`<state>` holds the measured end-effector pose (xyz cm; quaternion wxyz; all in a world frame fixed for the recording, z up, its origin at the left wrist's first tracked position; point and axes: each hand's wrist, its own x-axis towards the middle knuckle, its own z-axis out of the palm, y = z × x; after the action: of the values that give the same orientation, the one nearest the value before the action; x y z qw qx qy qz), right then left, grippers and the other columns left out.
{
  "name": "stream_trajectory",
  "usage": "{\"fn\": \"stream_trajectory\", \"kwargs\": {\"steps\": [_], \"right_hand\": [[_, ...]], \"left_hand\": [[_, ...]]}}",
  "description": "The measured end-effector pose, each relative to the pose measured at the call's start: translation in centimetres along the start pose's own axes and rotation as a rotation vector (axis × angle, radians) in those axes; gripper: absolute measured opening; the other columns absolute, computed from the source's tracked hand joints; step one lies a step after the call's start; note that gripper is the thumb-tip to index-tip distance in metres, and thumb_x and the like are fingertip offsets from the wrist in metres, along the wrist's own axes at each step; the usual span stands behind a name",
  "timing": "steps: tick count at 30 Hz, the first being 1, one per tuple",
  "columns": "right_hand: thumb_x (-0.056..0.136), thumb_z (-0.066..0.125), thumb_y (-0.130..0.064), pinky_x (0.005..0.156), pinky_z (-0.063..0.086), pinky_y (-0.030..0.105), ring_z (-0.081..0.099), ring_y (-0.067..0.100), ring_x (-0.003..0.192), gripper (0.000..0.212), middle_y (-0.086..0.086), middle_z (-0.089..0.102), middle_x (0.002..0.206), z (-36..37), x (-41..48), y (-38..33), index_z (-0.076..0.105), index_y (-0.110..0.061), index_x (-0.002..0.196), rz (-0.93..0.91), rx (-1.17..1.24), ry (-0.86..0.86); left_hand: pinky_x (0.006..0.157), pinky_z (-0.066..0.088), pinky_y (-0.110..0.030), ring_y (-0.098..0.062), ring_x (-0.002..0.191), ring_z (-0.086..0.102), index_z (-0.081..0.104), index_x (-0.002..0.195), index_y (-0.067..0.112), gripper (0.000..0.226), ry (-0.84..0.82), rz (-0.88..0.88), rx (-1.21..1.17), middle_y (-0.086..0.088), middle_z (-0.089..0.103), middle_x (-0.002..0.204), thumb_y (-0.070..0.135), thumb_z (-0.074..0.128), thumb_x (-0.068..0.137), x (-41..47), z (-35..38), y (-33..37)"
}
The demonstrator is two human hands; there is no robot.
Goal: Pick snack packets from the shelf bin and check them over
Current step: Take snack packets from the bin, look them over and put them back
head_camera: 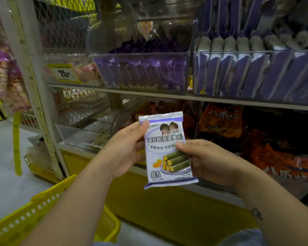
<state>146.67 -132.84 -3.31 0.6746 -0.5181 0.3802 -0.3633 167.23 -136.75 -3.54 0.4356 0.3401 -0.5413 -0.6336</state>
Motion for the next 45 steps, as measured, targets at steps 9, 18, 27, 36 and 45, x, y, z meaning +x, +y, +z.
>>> {"fn": "stream_trajectory", "kwargs": {"steps": [9, 18, 27, 36, 45], "right_hand": [[0.083, 0.058, -0.031, 0.076, 0.06, 0.034, 0.069, 0.031, 0.102, 0.038, 0.02, 0.07, 0.112, -0.2, 0.5, -0.2, 0.073, -0.003, 0.103, -0.116, 0.198, 0.179], [0.078, 0.06, -0.027, 0.07, 0.061, 0.041, 0.072, 0.032, 0.093, 0.039, 0.024, 0.07, 0.109, 0.2, 0.5, -0.5, 0.068, 0.0, 0.104, -0.086, 0.426, 0.231], [0.092, 0.056, -0.025, 0.065, 0.061, 0.038, 0.074, 0.025, 0.077, 0.028, 0.018, 0.074, 0.095, 1.3, 1.7, 0.1, 0.069, 0.0, 0.096, -0.195, 0.518, 0.363], [0.094, 0.056, -0.021, 0.055, 0.06, 0.034, 0.074, 0.024, 0.072, 0.025, 0.017, 0.075, 0.087, 1.2, 1.8, 0.2, 0.069, 0.0, 0.09, -0.229, 0.536, 0.409], [0.096, 0.049, -0.009, 0.064, 0.061, 0.034, 0.073, 0.024, 0.076, 0.02, 0.017, 0.073, 0.091, 1.1, 1.4, 0.5, 0.065, 0.003, 0.1, -0.156, 0.475, 0.36]], "left_hand": [[0.079, 0.057, -0.029, -0.025, 0.111, 0.066, 0.052, 0.132, 0.026, 0.068, -0.279, -0.076, 0.115, -0.006, 0.066, 0.127, 0.008, 0.078, 0.072, -1.0, -0.8, -0.9], [0.075, 0.057, -0.024, -0.017, 0.101, 0.07, 0.054, 0.126, 0.029, 0.063, -0.169, 0.129, 0.147, 0.001, 0.072, 0.115, 0.008, 0.072, 0.07, -1.1, -0.6, -0.5], [0.104, 0.045, -0.047, -0.017, 0.118, 0.061, 0.029, 0.135, 0.059, 0.092, 0.069, 0.311, 0.329, 0.011, 0.06, 0.132, 0.021, 0.081, 0.07, -0.2, 2.2, -2.8], [0.097, 0.051, -0.037, -0.012, 0.121, 0.059, 0.016, 0.148, 0.05, 0.115, 0.121, 0.273, 0.344, 0.015, 0.056, 0.135, 0.045, 0.089, 0.059, 0.2, 2.0, -3.2], [0.076, 0.057, -0.023, -0.013, 0.092, 0.072, 0.077, 0.092, 0.029, 0.016, 0.102, 0.201, 0.177, 0.002, 0.076, 0.098, 0.025, 0.075, 0.077, 0.3, 1.4, -3.1]]}}
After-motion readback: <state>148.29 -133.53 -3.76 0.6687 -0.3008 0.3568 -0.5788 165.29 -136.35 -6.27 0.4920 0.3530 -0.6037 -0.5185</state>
